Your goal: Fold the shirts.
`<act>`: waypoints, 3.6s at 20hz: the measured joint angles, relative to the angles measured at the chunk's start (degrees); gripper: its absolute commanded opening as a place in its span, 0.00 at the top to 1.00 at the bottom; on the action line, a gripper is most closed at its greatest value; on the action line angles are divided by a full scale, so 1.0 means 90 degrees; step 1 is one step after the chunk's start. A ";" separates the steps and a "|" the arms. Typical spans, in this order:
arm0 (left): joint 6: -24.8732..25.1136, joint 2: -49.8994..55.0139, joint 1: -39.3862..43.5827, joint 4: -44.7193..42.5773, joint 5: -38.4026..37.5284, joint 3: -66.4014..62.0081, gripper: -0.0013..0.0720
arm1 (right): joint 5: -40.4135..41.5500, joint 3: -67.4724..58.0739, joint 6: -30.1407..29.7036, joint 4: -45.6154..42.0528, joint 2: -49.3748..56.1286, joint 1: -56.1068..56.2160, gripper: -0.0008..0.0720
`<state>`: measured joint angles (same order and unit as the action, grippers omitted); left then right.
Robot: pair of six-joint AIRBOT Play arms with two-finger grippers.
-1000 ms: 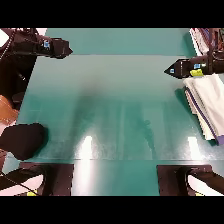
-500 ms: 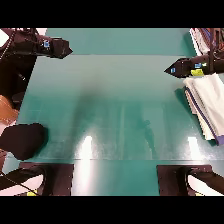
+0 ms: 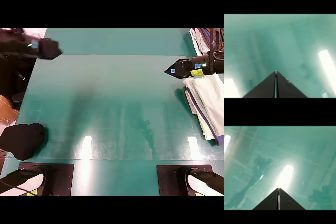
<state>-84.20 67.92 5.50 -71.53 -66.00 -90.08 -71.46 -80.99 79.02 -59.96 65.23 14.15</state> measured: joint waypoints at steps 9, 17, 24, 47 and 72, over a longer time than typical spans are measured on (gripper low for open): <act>-0.0143 -0.1899 -0.1579 -0.2186 -0.1812 0.3053 0.94 | -0.0114 0.0000 0.0002 0.0000 0.0000 0.0000 0.96; -0.0338 -0.2152 -0.1860 -0.2516 -0.1367 0.5377 0.08 | -0.0129 -0.0002 0.0000 0.0000 0.0000 0.0000 0.96; -0.0549 -0.2166 -0.1877 -0.2754 -0.1083 0.5700 0.82 | -0.0129 0.0000 0.0002 0.0002 0.0000 0.0000 0.96; -0.0704 -0.1324 0.1921 -0.2198 -0.1243 -0.0131 0.94 | 0.1447 -0.0007 0.0350 0.0051 -0.1865 -0.1035 0.96; -0.0634 0.1542 0.1093 0.0070 0.0070 0.2990 0.25 | 0.1001 -0.0007 0.0554 0.0046 -0.1945 -0.1406 0.96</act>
<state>-89.91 81.80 15.33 -70.89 -65.36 -63.18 -62.46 -81.06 84.01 -59.55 47.72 1.50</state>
